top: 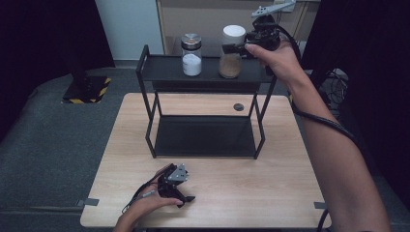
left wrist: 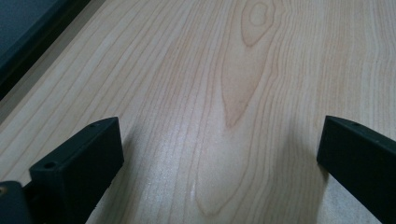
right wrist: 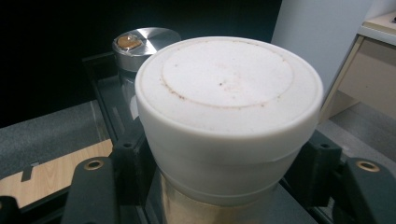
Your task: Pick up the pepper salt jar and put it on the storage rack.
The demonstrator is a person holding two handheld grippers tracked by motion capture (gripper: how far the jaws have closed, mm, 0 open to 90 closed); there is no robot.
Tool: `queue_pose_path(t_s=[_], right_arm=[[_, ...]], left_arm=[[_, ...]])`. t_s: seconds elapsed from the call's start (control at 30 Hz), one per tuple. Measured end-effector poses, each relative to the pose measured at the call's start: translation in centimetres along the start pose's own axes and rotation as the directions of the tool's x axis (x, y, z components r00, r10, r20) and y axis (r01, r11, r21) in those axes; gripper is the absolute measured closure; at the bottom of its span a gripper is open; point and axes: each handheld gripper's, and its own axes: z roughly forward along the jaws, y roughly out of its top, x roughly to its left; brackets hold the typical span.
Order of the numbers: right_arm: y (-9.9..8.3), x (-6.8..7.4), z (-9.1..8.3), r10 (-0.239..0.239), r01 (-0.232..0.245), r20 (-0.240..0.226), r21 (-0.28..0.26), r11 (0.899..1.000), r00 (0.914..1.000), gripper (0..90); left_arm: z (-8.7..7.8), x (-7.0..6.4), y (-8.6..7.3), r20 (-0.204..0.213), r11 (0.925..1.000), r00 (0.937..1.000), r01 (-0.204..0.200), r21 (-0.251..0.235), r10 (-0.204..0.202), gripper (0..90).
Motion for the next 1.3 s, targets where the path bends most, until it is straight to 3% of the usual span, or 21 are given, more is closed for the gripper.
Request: queue_pose_path(t_s=[0.6,0.83,1.07,1.3], right_arm=[[-0.2,-0.1,-0.3,0.011,-0.011,-0.001,0.000,1.000,0.9999,31.6],[-0.2,0.1,-1.0,0.016,-0.017,0.019,0.010,1.000,0.9997,22.7],[-0.3,1.1,-3.0,0.011,-0.012,0.052,0.023,1.000,0.9986,12.0],[-1.1,3.3,-5.1,-0.023,0.021,0.077,0.025,0.999,0.9968,5.2]], left_arm=[[0.0,0.0,0.0,0.000,1.0000,1.0000,0.000,0.000,0.000,0.0],[0.0,0.0,0.0,0.000,1.0000,1.0000,0.000,0.000,0.000,0.0],[0.0,0.0,0.0,0.000,1.0000,1.0000,-0.001,0.000,0.001,0.0],[0.0,0.0,0.0,0.000,1.0000,1.0000,-0.001,0.000,0.001,0.0]])
